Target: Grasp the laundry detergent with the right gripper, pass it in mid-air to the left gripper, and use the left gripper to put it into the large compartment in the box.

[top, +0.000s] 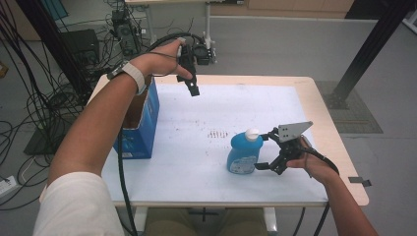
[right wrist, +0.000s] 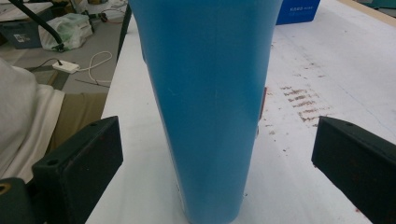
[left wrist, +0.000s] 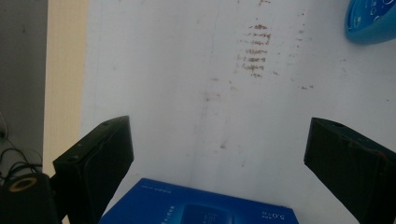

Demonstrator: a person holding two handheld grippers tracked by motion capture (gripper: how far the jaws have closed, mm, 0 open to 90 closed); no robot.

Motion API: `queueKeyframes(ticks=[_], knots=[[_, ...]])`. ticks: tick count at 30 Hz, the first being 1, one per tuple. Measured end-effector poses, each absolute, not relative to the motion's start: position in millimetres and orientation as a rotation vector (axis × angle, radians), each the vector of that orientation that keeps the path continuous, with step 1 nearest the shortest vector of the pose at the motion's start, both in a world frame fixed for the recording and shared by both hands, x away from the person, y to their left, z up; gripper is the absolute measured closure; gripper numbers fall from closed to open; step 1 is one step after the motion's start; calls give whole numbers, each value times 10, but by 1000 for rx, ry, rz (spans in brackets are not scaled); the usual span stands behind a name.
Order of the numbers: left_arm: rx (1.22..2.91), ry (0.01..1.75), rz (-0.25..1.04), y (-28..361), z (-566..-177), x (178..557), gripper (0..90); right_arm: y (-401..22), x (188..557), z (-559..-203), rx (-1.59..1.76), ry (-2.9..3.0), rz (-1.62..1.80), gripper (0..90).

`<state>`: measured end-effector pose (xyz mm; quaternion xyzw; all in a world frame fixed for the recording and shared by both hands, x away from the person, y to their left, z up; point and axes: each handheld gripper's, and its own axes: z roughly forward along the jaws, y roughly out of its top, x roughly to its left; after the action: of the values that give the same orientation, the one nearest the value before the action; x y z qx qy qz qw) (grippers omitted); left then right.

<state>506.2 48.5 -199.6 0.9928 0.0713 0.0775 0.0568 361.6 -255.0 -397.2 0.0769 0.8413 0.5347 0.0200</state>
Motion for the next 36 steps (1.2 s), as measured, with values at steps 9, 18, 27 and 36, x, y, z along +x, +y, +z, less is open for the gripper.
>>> queueKeyframes(ticks=[9, 18, 27, 36], knots=[[3008, 219, 236, 489, -1996, 5061, 85, -2547, 3617, -3968, 236, 2614, 1659, 18], [3010, 218, 233, 489, -1994, 5060, 85, -2546, 3614, -3963, 233, 2612, 1663, 18], [3009, 222, 237, 497, -1984, 5053, 85, -2545, 3612, -3962, 228, 2613, 1662, 19], [3009, 220, 237, 497, -1985, 5050, 85, -2540, 3611, -3956, 228, 2611, 1664, 19]])
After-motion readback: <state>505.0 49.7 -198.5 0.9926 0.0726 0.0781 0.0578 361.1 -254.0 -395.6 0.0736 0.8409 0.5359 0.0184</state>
